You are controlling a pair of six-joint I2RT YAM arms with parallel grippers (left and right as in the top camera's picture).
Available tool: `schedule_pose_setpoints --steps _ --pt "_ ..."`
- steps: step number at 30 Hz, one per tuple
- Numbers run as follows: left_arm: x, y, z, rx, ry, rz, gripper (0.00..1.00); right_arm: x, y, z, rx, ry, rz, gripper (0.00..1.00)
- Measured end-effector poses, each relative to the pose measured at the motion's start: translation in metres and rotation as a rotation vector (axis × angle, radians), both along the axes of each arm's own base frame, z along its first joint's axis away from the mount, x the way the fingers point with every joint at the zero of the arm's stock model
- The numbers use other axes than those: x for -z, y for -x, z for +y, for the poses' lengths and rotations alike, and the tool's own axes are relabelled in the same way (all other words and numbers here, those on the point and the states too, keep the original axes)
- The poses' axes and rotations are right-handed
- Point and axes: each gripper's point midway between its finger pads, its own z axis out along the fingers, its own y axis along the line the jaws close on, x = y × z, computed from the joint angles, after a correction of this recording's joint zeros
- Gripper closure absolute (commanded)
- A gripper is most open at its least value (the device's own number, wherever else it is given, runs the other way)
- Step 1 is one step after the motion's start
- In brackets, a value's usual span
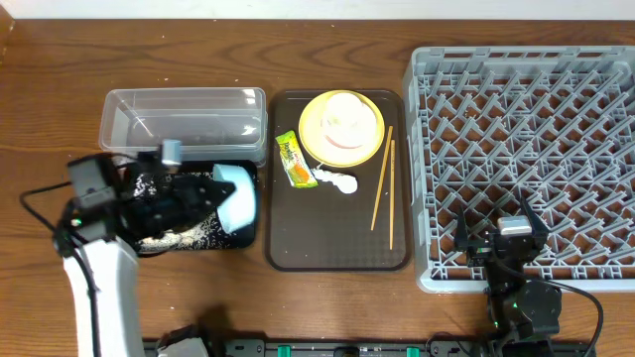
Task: Sort waste into correct bins and load items into the dishwasher rack
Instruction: 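Return the empty blue bowl to the brown tray and release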
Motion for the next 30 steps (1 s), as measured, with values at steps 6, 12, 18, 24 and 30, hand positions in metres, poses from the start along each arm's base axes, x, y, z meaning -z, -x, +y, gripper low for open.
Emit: schedule_pose_setpoints --steps 6,12,18,24,30 --pt "0.015 0.017 -0.031 0.080 -0.191 0.049 0.94 0.000 0.000 0.000 0.000 0.000 -0.001 0.01" --pt "0.039 0.033 -0.057 0.170 -0.379 0.099 0.94 0.000 0.000 0.000 0.000 0.000 -0.001 0.01" --pt "0.062 0.045 -0.075 0.231 -0.566 0.127 0.94 0.000 0.000 0.000 0.000 0.000 0.000 0.01" --pt "0.086 0.048 -0.092 0.288 -0.680 0.143 0.94 0.000 0.000 0.000 0.000 0.000 0.000 0.01" --pt "0.117 0.053 -0.112 0.363 -0.759 0.192 0.94 0.000 0.000 0.000 0.000 0.000 -0.001 0.01"
